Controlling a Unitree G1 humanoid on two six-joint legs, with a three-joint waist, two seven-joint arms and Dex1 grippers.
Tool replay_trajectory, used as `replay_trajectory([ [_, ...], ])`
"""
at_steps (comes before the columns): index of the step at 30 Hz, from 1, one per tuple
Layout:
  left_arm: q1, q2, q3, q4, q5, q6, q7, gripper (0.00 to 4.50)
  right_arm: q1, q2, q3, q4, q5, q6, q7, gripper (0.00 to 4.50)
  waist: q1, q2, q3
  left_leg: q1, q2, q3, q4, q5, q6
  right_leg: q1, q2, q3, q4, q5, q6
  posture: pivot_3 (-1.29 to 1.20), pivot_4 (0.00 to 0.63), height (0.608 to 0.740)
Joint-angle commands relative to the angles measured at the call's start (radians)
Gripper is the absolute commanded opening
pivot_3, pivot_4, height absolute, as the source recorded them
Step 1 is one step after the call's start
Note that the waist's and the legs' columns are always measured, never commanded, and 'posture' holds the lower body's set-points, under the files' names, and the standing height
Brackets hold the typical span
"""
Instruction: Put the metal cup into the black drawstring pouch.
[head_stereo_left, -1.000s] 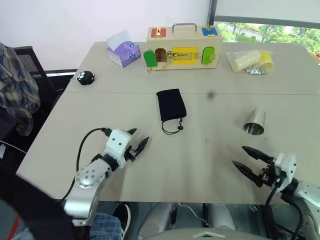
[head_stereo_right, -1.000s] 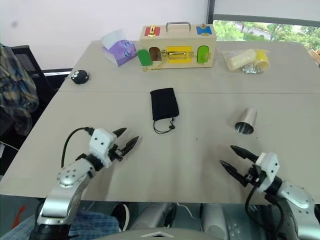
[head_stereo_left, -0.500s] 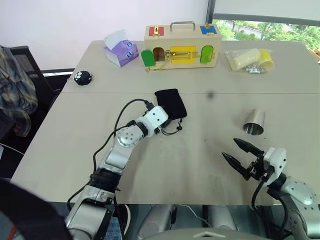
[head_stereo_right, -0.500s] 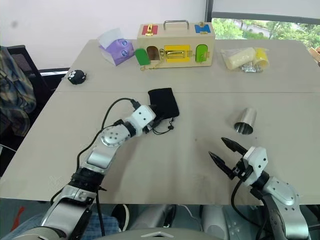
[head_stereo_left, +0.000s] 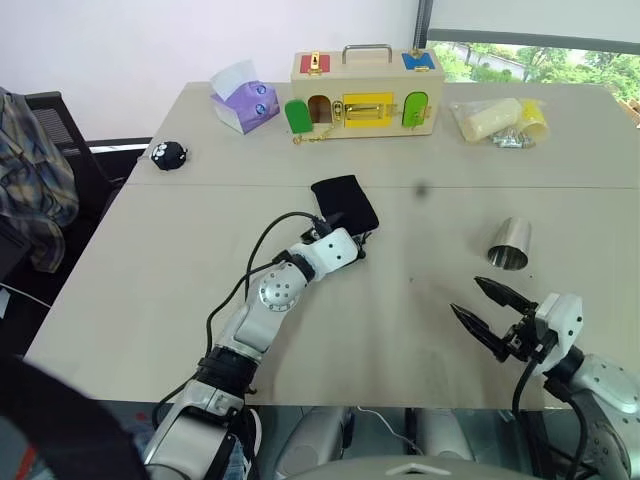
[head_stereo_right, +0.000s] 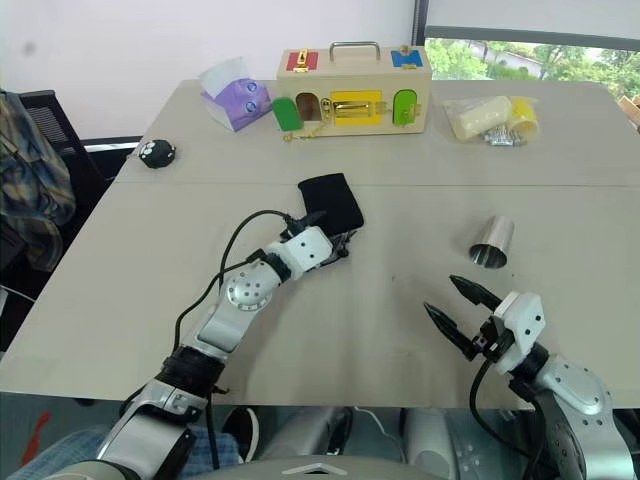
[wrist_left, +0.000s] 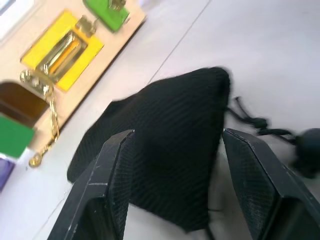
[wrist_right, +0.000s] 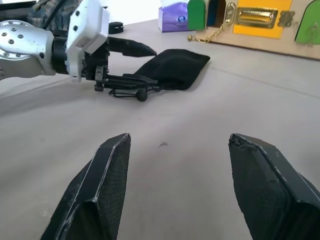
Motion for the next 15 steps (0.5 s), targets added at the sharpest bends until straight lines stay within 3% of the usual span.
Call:
replay_trajectory([
  [1,0.021,-0.003,0.01,-0.068,0.019,-0.032,0.039,2.8,0.009,-0.013,-0.026,-0.054,0.022,0.003,0.0,3.15,0.0,0.0,0.0,0.0,0.0,0.0,0.0,0.0,0.0,0.0,0.0,0.0,0.0,0.0,0.0,0.0,0.15,0.71],
  [15,-0.032,-0.017,0.012,0.028,0.057,-0.006,0.091,2.8,0.002,-0.02,-0.04,-0.031,0.025,-0.008,0.004,3.15,0.0,0.0,0.0,0.0,0.0,0.0,0.001,0.0,0.0,0.0,0.0,0.0,0.003,0.0,0.0,0.0,0.15,0.71],
])
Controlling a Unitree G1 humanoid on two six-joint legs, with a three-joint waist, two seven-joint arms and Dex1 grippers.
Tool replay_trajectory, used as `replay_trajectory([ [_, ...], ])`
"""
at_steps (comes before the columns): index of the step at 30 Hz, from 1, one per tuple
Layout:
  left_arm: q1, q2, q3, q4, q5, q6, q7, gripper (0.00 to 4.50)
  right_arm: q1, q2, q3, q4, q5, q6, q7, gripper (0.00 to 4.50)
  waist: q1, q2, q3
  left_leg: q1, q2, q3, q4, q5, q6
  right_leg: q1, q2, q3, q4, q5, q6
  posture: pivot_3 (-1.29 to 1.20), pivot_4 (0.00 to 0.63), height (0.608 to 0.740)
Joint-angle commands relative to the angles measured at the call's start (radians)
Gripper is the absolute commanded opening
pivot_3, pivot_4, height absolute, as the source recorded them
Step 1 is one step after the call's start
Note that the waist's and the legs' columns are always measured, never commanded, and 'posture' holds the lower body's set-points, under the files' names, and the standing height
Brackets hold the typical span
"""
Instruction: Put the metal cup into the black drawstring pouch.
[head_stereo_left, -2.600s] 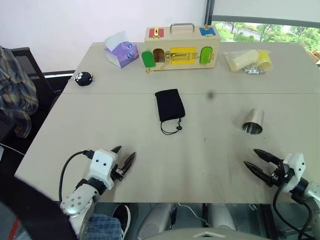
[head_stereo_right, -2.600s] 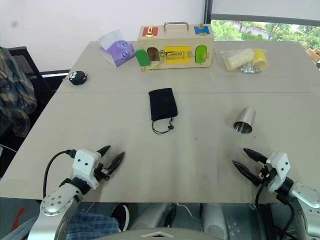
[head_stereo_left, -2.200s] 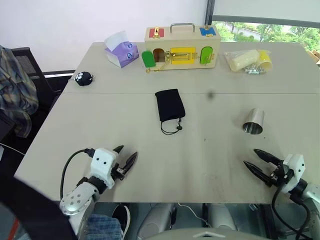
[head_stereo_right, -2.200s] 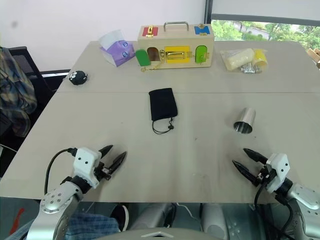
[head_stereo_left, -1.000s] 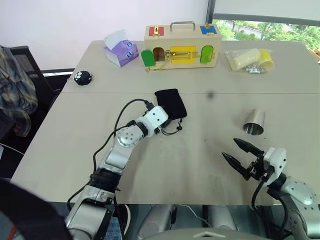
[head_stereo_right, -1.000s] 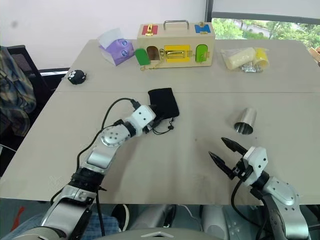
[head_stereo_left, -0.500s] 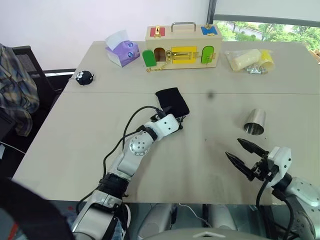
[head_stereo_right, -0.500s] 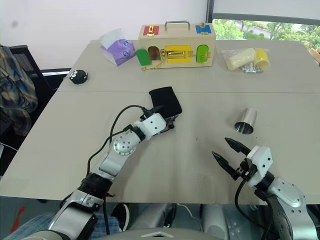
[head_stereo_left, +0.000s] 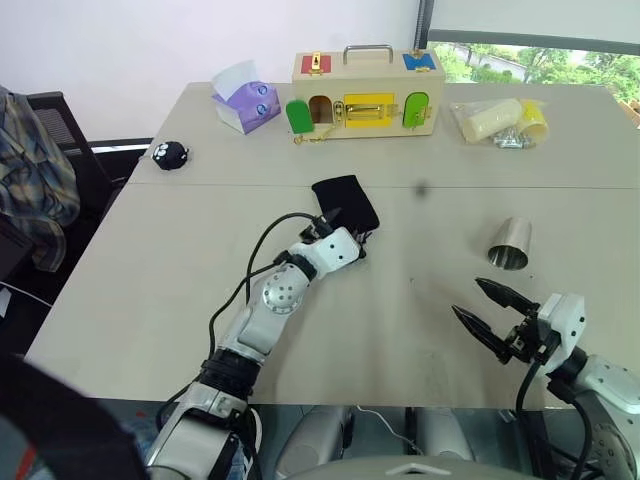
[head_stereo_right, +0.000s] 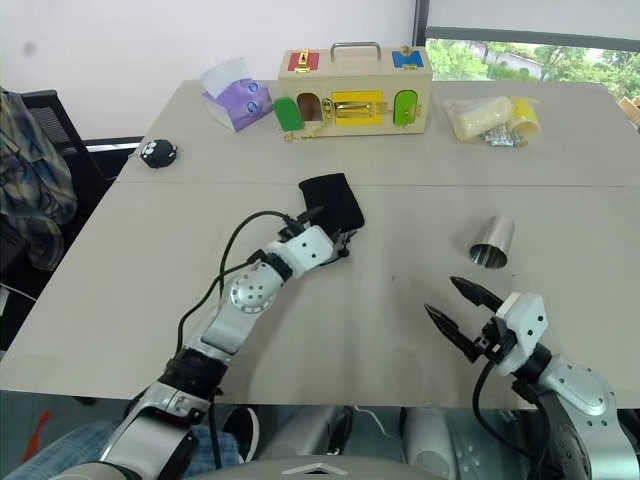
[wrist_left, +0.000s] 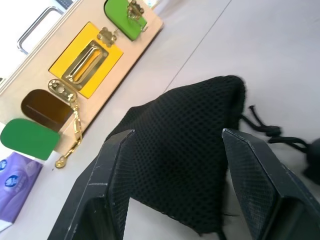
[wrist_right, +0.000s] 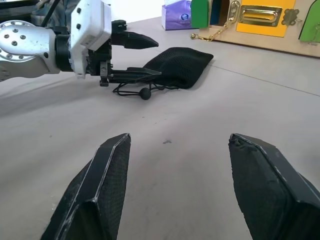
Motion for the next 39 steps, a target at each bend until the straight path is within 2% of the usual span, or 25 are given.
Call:
replay_trajectory([
  [1,-0.025,0.002,0.005,0.015,0.007,-0.013,0.01,2.8,-0.006,-0.001,-0.03,-0.016,0.009,-0.023,0.0,3.15,0.0,0.0,0.0,0.0,0.0,0.0,0.0,0.0,0.0,0.0,0.0,0.0,0.0,0.0,0.0,0.0,0.15,0.71],
  [16,-0.038,0.012,-0.028,0.023,0.011,-0.036,-0.039,2.8,0.0,0.012,-0.033,-0.001,0.004,-0.05,-0.005,3.15,0.0,0.0,0.0,0.0,0.0,0.0,0.001,0.0,0.0,0.0,0.0,0.0,0.002,0.0,0.0,0.0,0.15,0.71],
  [39,-0.083,-0.014,0.01,0.106,0.009,0.0,0.038,2.8,0.012,0.031,-0.038,-0.003,-0.009,-0.063,-0.027,3.15,0.0,0.0,0.0,0.0,0.0,0.001,0.004,0.0,0.0,0.0,0.0,0.001,0.006,0.0,0.0,0.0,0.15,0.71],
])
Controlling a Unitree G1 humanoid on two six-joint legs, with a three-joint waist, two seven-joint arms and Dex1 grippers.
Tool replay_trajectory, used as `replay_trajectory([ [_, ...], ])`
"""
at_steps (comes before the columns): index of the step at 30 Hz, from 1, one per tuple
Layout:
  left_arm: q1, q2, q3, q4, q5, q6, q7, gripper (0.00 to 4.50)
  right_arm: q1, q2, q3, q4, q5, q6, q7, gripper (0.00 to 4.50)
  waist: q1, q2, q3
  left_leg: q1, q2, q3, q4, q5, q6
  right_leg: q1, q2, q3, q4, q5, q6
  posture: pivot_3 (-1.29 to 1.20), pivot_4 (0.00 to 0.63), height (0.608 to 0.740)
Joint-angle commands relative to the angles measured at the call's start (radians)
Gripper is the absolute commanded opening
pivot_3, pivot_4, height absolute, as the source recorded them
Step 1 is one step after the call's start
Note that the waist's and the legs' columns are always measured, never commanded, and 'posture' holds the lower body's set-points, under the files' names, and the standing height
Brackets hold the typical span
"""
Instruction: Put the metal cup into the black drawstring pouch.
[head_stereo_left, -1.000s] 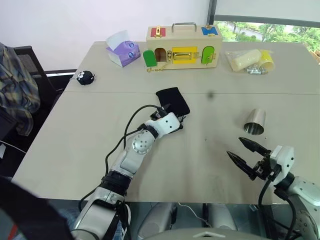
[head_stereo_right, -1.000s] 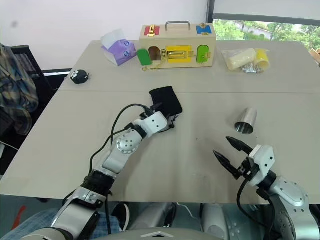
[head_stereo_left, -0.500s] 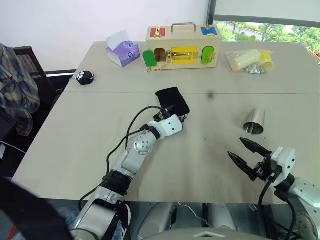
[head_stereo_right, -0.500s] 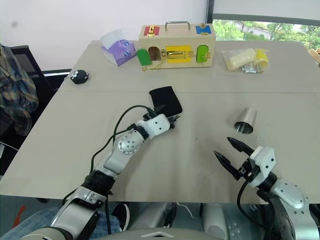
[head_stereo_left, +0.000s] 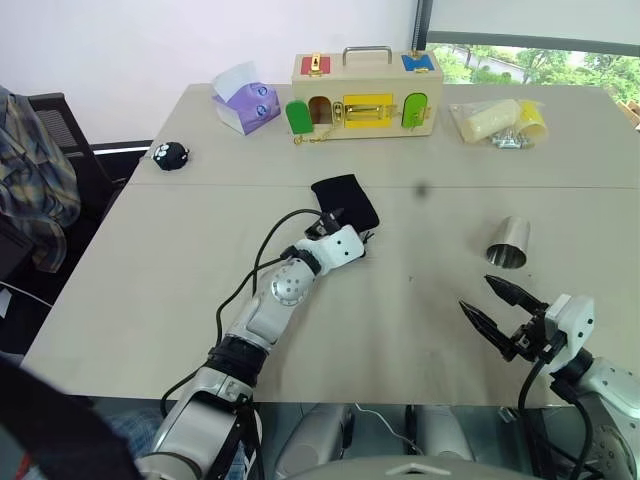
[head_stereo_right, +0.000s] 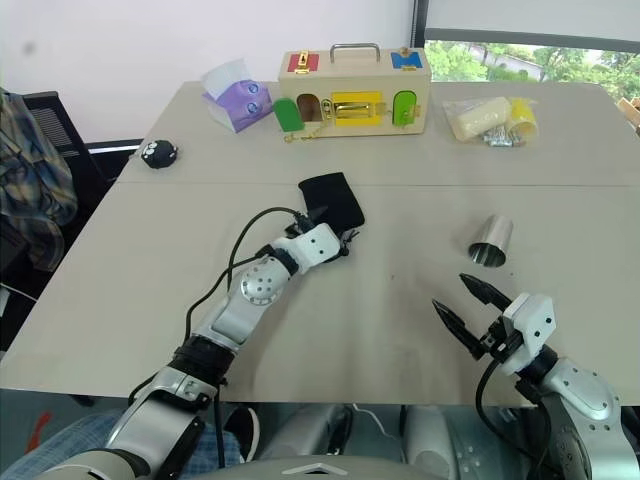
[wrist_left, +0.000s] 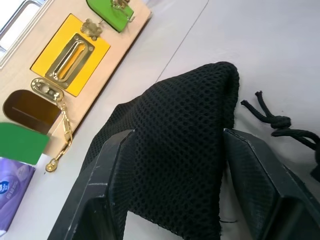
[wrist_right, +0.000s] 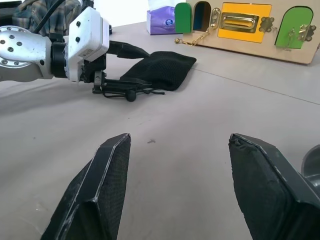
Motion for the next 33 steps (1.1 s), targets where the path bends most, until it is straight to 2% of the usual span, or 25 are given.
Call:
replay_trajectory([
  [1,-0.016,-0.002,0.037,0.002,-0.011,0.006,0.03,2.8,0.0,0.008,-0.015,-0.018,0.002,-0.025,-0.005,3.15,0.0,0.0,0.0,0.0,0.0,0.0,0.0,0.0,0.0,0.0,0.0,0.0,0.0,0.0,0.0,0.0,0.15,0.71],
  [7,-0.016,-0.003,0.042,0.017,-0.006,0.005,0.039,2.8,-0.003,0.012,-0.017,-0.014,0.001,-0.027,0.0,3.15,0.001,0.0,0.0,0.0,0.0,0.0,0.0,0.0,0.0,0.0,0.0,0.0,0.0,0.0,0.0,0.0,0.15,0.71],
  [10,-0.016,-0.003,0.043,0.017,-0.007,0.005,0.041,2.27,-0.004,0.014,-0.017,-0.011,0.001,-0.031,0.003,3.28,0.0,0.0,0.0,0.0,0.0,0.0,0.0,0.0,0.0,0.0,0.0,0.0,0.0,0.0,0.0,0.0,0.15,0.71],
  [14,-0.013,-0.009,0.058,0.018,-0.02,0.002,0.044,0.39,-0.005,0.019,-0.012,-0.004,0.001,-0.039,0.007,3.28,0.003,0.0,-0.001,0.0,0.0,0.0,0.001,0.0,0.0,0.0,0.0,0.0,0.001,0.0,0.0,0.0,0.15,0.71],
  [15,-0.013,-0.011,0.063,0.018,-0.023,-0.001,0.046,0.07,-0.006,0.019,-0.012,-0.002,0.002,-0.04,0.007,3.28,0.003,0.001,-0.002,0.0,0.0,0.0,0.001,0.0,0.0,0.0,0.0,0.0,0.001,0.0,0.0,0.0,0.15,0.71],
  [21,-0.033,-0.028,0.089,0.011,-0.055,-0.008,0.047,0.07,-0.006,0.019,-0.013,0.014,0.001,-0.05,0.01,3.28,0.003,0.001,-0.001,0.0,-0.001,0.0,0.003,0.0,0.0,0.001,0.0,0.0,0.002,0.0,0.0,0.0,0.15,0.71],
  [25,-0.062,-0.058,0.12,-0.031,-0.118,0.031,0.009,0.07,-0.013,0.013,-0.029,0.044,-0.06,-0.069,-0.027,3.28,0.002,0.0,-0.001,-0.001,-0.001,0.0,0.004,0.0,0.0,0.0,0.0,0.0,0.002,0.0,0.0,0.0,0.15,0.71],
  [29,-0.091,-0.083,0.146,-0.085,-0.187,0.138,-0.055,0.07,-0.039,0.02,-0.059,0.096,-0.142,-0.083,-0.109,3.28,0.001,0.0,-0.001,-0.001,-0.001,0.0,0.005,0.0,0.0,0.0,0.0,0.0,0.003,0.0,0.0,0.0,0.15,0.71],
  [33,-0.134,-0.149,0.21,-0.175,-0.304,0.364,-0.089,0.07,-0.071,0.034,-0.11,0.153,-0.196,-0.057,-0.223,3.28,0.0,0.0,-0.001,-0.001,-0.001,0.0,0.005,0.0,0.0,0.0,0.0,0.0,0.003,0.0,0.0,0.0,0.15,0.71],
])
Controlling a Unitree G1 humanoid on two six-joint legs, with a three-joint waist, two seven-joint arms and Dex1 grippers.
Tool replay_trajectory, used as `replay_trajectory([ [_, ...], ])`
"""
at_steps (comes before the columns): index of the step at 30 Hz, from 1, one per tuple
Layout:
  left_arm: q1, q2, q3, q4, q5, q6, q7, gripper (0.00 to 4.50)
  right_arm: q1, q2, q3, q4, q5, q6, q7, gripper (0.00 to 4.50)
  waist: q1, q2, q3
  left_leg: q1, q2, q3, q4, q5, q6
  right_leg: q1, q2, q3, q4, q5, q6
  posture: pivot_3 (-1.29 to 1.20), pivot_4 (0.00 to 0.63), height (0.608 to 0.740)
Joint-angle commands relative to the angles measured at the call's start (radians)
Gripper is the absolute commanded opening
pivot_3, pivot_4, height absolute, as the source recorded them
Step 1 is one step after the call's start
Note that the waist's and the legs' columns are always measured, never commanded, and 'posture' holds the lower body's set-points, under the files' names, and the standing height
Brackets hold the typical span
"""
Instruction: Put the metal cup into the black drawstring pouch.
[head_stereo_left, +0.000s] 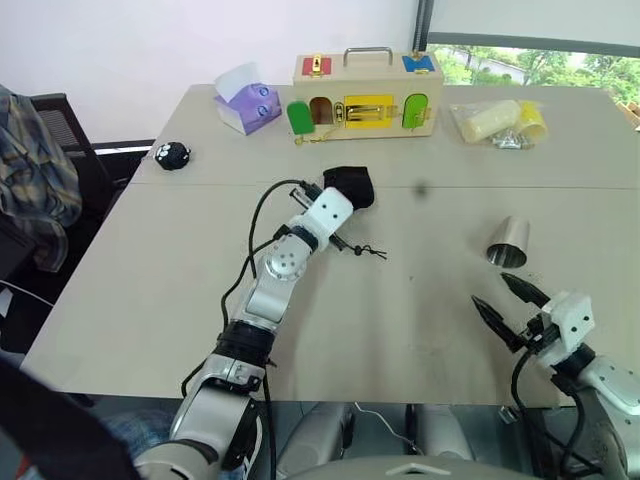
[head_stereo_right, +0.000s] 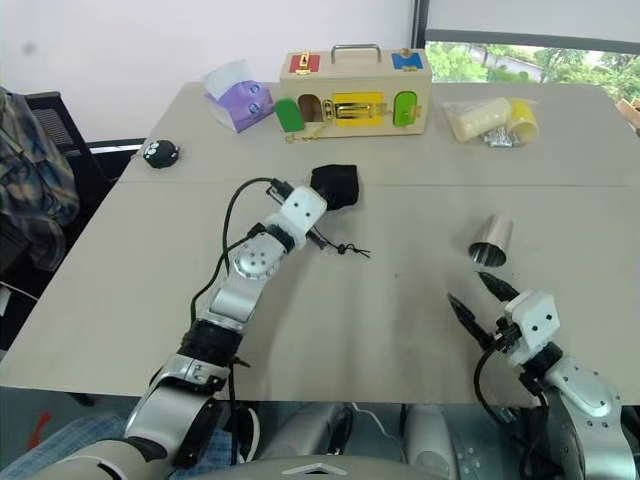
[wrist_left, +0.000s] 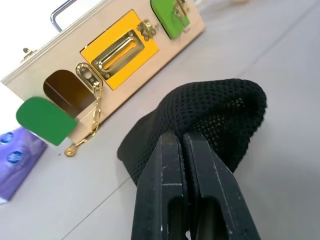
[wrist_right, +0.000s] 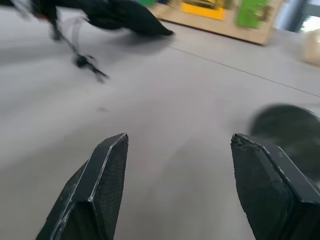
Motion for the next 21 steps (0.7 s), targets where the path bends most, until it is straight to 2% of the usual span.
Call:
replay_trajectory([
  [1,-0.051,-0.056,0.073,-0.115,-0.114,0.201,-0.017,0.07,-0.025,0.013,-0.062,0.027,-0.032,-0.002,-0.089,3.28,0.0,0.0,0.0,0.0,0.0,0.0,0.0,0.0,0.0,0.0,0.0,0.0,0.0,0.0,0.0,0.0,0.15,0.71],
  [5,-0.152,-0.137,0.198,-0.184,-0.266,0.509,0.017,0.07,-0.084,0.026,-0.077,0.062,-0.052,0.033,-0.167,3.28,-0.001,0.0,0.0,-0.001,0.0,0.0,0.001,0.0,0.0,0.0,0.0,0.0,0.001,0.0,0.0,0.0,0.15,0.71],
  [13,-0.304,-0.223,0.395,-0.243,-0.467,0.835,0.136,0.07,-0.219,0.094,-0.072,0.148,-0.047,0.109,-0.282,3.28,-0.018,-0.001,0.001,-0.001,0.0,0.0,0.002,0.0,-0.001,0.0,0.001,0.0,0.001,0.0,0.0,0.0,0.15,0.71],
  [15,-0.317,-0.233,0.423,-0.256,-0.505,0.896,0.154,0.0,-0.245,0.109,-0.075,0.175,-0.036,0.123,-0.292,2.78,-0.022,-0.001,0.001,-0.001,0.0,0.0,0.002,0.0,-0.001,0.0,0.001,0.0,0.001,0.0,0.0,0.0,0.15,0.71],
  [17,-0.324,-0.24,0.448,-0.264,-0.533,0.938,0.176,0.0,-0.25,0.112,-0.075,0.181,-0.035,0.127,-0.291,2.05,-0.023,-0.001,0.001,-0.001,0.0,0.0,0.002,0.0,-0.001,0.0,0.001,0.0,0.001,0.0,0.0,0.0,0.15,0.71],
  [21,-0.335,-0.252,0.484,-0.269,-0.584,0.975,0.213,0.0,-0.251,0.114,-0.074,0.185,-0.035,0.124,-0.29,0.14,-0.024,-0.001,0.001,-0.001,0.0,0.0,0.002,-0.001,-0.001,0.0,0.001,0.0,0.001,0.0,0.0,0.0,0.15,0.71],
])
